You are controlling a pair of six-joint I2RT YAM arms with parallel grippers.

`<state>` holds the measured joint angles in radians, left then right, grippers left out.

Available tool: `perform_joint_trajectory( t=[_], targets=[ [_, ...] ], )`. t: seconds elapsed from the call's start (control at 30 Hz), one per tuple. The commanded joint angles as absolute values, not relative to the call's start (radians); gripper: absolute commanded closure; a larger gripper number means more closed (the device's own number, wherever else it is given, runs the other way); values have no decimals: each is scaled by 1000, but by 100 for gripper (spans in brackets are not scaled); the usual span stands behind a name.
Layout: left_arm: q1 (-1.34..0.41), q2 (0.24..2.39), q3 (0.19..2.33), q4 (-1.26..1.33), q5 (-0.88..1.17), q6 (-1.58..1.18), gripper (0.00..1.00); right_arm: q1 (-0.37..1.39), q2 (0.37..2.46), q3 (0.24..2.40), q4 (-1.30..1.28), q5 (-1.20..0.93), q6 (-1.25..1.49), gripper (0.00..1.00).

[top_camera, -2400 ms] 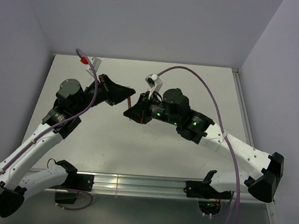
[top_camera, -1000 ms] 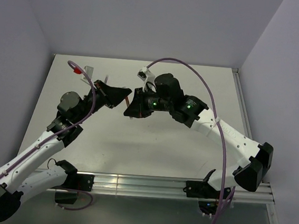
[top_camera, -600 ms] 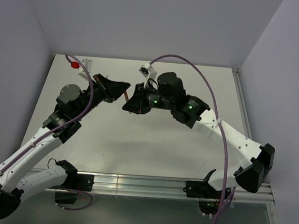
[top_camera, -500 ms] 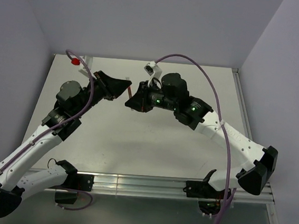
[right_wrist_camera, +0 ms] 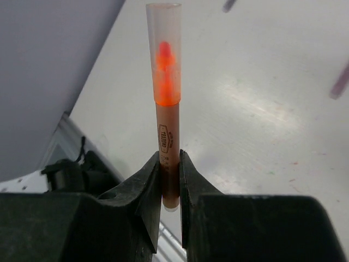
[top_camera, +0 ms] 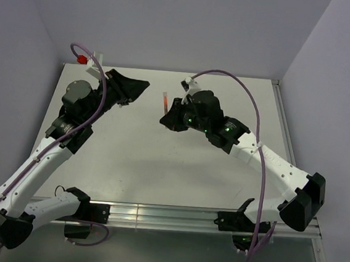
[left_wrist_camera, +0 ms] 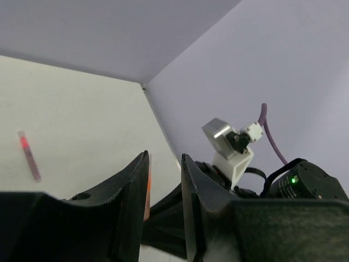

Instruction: Insert the pens into the pen caps

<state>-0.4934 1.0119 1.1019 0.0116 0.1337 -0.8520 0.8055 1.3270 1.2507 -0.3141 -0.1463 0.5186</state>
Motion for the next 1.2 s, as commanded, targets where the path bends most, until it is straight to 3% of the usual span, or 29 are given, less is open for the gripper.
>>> perform_joint_trajectory(
  t=[0.0, 0.2, 0.33, 0.53, 0.9, 1.17],
  targets=[
    [-465, 983, 1134, -83, 107, -836, 65, 703, 1373, 1250, -350, -86, 511, 100],
    [-437, 888, 1063, -164, 91, -825, 63, 566, 1603, 1320, -399, -2, 466, 100],
    [-434, 839, 1060, -221, 83, -799, 63, 534, 1816, 1423, -437, 40, 439, 100],
    [-430, 779, 1065, -268, 80, -775, 60, 499, 1973, 1555, -494, 72, 436, 100],
    [-431, 781, 1062, -287, 95, -746, 60, 489, 2072, 1597, -526, 117, 437, 71],
    [-431, 801, 1061, -281, 104, -746, 60, 486, 2074, 1589, -525, 123, 431, 65]
  ],
)
